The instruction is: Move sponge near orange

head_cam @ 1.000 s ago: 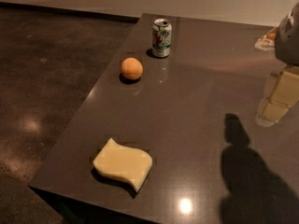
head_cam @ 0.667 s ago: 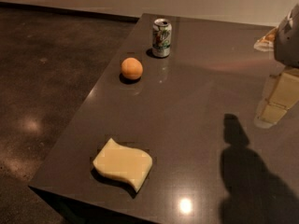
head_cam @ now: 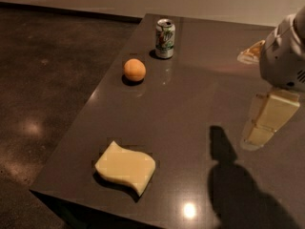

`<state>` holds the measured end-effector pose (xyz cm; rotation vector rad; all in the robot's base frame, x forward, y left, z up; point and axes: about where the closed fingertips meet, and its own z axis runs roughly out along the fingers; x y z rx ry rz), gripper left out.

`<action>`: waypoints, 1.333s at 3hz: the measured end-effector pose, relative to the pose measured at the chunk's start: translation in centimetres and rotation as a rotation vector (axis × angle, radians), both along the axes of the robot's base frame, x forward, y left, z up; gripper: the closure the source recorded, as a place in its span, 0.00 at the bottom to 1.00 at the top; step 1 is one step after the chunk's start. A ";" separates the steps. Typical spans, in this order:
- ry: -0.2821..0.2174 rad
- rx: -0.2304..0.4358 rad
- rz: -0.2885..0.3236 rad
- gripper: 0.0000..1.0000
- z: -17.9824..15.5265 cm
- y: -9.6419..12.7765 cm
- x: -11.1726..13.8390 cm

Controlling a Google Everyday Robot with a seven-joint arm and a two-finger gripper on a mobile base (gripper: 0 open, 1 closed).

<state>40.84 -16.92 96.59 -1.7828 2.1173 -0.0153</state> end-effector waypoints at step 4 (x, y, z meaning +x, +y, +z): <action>0.080 0.114 0.142 0.00 -6.8 12.5 -6.5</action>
Offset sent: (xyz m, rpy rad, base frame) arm -0.0731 0.1096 -0.0624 0.1003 0.1114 0.1562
